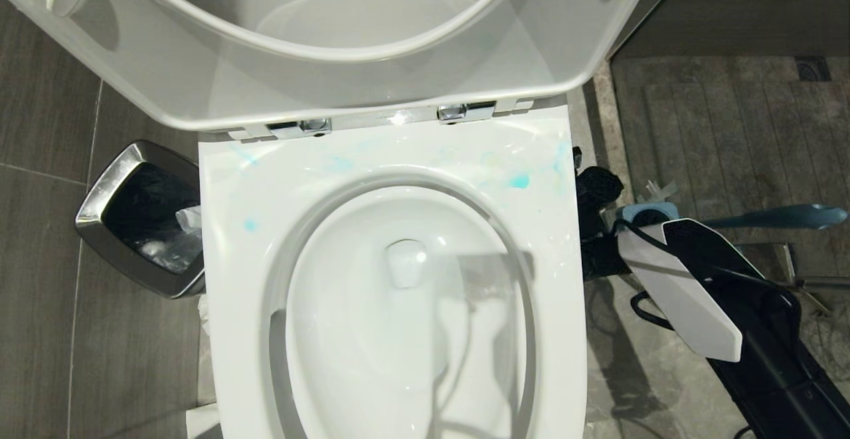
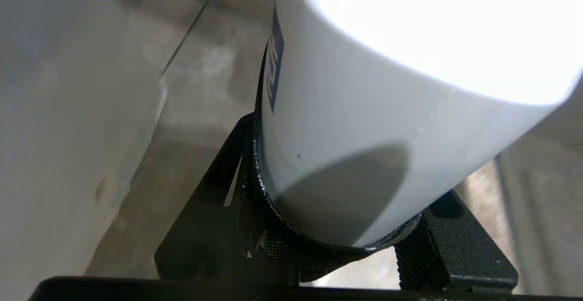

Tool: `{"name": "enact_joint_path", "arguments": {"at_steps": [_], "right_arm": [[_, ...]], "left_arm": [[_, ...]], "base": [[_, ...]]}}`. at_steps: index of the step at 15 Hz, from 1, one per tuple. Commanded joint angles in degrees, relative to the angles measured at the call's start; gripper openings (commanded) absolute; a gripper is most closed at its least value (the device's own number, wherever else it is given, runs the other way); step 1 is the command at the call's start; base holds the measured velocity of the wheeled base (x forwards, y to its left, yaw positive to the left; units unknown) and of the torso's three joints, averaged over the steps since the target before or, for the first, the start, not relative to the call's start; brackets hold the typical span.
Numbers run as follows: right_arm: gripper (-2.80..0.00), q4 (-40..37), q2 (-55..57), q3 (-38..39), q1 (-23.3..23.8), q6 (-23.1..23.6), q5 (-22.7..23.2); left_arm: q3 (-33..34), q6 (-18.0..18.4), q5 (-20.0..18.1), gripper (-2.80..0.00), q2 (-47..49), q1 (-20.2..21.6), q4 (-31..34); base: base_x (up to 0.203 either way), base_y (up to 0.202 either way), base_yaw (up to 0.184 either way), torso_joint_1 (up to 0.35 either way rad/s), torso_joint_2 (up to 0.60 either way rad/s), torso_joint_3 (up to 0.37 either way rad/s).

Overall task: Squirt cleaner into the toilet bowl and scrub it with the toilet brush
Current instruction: Pour in the cleaning agent

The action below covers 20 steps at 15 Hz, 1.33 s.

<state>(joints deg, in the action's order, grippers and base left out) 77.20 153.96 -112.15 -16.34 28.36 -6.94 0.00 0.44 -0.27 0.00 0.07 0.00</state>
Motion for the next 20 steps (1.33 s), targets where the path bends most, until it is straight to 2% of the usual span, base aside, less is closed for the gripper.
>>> {"name": "enact_joint_path", "arguments": {"at_steps": [1,6,12,15,20], "right_arm": [[-2.8,0.49,-4.43,3.11,0.09,0.17,-0.14],[-2.8,-3.75,-16.17,11.4,0.24,-0.11,-4.48],[-2.8,-12.38,-36.45,30.6,-0.56,-0.14,-4.96],[-2.8,-13.98,-45.52,40.05,-1.36,-0.38,-4.93],[-2.8,-14.48,-56.77,48.48,-1.34,-1.94,-5.01]], "left_arm": [[0.0,0.0,0.0,-2.8,0.0,0.02,0.0],[0.0,0.0,0.0,-2.8,0.0,0.01,0.0],[0.0,0.0,0.0,-2.8,0.0,0.01,0.0],[0.0,0.0,0.0,-2.8,0.0,0.08,0.0],[0.0,0.0,0.0,-2.8,0.0,0.05,0.0]], "base": [[0.0,0.0,0.0,0.0,0.0,0.0],[0.0,0.0,0.0,0.0,0.0,0.0],[0.0,0.0,0.0,0.0,0.0,0.0],[0.0,0.0,0.0,0.0,0.0,0.0],[0.0,0.0,0.0,0.0,0.0,0.0]]}}
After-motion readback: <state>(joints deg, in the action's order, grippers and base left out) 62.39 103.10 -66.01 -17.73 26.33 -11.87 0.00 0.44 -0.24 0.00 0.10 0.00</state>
